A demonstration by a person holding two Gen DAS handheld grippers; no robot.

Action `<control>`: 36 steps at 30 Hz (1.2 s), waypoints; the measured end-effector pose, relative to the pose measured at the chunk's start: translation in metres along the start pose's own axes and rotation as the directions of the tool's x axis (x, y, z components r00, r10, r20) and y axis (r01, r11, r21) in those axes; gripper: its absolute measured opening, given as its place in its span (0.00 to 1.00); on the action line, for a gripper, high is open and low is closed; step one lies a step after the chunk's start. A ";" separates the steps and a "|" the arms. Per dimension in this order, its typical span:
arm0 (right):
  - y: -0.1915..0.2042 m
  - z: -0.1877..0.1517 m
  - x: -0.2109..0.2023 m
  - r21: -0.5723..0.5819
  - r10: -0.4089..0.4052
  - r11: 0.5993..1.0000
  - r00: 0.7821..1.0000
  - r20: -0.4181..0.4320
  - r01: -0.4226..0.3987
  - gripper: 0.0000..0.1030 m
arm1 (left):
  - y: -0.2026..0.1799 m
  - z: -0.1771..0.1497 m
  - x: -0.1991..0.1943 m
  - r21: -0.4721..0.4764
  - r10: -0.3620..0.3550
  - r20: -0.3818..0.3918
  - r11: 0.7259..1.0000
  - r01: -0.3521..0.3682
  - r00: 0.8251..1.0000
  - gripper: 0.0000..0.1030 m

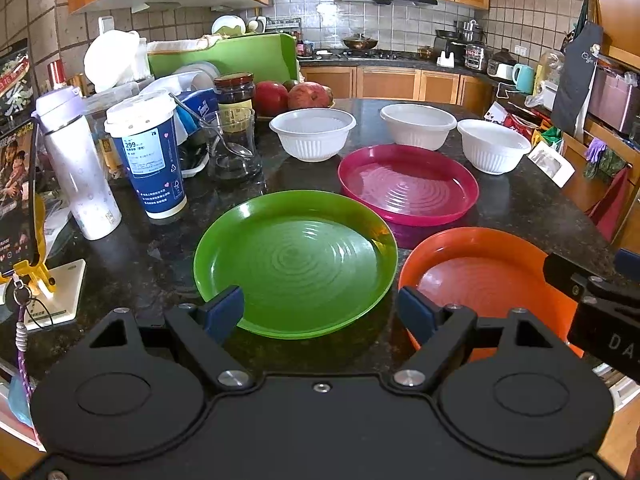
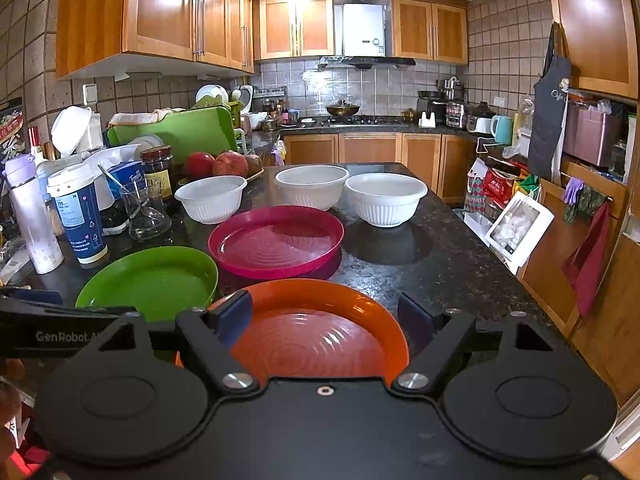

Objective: Organize plates and bowls

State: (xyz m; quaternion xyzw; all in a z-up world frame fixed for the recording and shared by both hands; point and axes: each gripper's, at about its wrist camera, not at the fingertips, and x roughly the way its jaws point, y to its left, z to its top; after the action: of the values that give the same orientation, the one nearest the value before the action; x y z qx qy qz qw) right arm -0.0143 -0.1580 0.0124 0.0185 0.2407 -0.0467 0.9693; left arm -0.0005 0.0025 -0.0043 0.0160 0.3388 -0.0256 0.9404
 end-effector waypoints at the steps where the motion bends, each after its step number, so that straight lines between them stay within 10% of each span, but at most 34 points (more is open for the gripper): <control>1: 0.000 0.000 0.000 0.000 0.001 1.000 1.000 -0.001 -0.001 0.81 | 0.000 0.000 0.000 -0.001 0.000 -0.001 1.000 0.000 1.000 0.81; 36: 0.000 -0.002 0.001 0.008 0.004 1.000 1.000 -0.006 -0.004 0.81 | 0.001 0.001 0.000 -0.008 0.010 -0.002 1.000 -0.010 1.000 0.81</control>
State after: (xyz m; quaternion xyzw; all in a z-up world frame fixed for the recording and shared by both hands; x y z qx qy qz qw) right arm -0.0141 -0.1575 0.0098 0.0230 0.2435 -0.0455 0.9686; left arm 0.0006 0.0034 -0.0035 0.0138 0.3399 -0.0195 0.9401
